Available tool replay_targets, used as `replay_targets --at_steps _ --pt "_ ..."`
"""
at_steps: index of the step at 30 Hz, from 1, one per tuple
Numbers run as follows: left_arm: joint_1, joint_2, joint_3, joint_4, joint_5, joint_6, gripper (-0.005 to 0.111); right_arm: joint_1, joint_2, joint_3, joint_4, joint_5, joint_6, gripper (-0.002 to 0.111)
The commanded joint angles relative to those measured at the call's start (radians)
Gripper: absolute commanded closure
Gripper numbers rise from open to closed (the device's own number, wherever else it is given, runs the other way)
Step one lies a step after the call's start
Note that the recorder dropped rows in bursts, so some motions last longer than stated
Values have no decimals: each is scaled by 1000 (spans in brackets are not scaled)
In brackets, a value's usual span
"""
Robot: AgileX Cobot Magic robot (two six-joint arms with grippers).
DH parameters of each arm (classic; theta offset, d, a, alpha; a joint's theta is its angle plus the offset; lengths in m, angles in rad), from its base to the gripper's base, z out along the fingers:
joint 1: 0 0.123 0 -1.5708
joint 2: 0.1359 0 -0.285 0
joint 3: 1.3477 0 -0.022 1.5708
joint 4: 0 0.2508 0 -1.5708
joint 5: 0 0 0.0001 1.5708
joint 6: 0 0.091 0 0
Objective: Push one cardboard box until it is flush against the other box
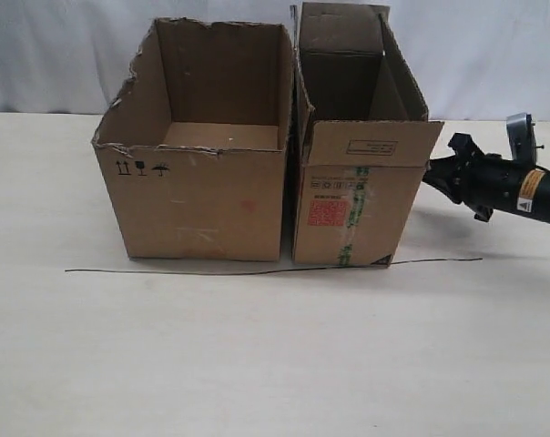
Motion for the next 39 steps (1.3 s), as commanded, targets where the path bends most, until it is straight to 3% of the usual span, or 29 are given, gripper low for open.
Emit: replay_targets --at_steps 1,10,14,18,22,25,30,32,36,39 --pt "0 -3 2 5 -9 -6 107 6 -20 61 -30 -85 -49 103" --pt "0 -3 2 2 -9 -6 107 31 -20 88 -28 -137 -74 103" --pt "0 -3 2 2 -9 -6 107 -26 -80 113 -32 -162 -72 103" --pt "0 -3 2 2 -9 -6 107 -105 -261 254 2 -125 -109 103" --pt "0 -3 2 2 -9 -6 107 -113 -495 449 84 18 -268 103" --pt "0 -3 2 2 -9 -6 107 -53 -697 633 286 143 -499 103" --pt "0 -3 2 2 -9 -6 107 154 -961 851 786 289 -953 103" --pt "0 -3 2 5 -4 -6 107 306 -1107 954 1148 356 -1291 103" --pt "0 -3 2 5 -4 -6 107 451 -1237 1041 1371 473 -1545 103" --pt "0 -3 2 5 -4 -6 107 462 -1378 1102 1472 525 -1658 103"
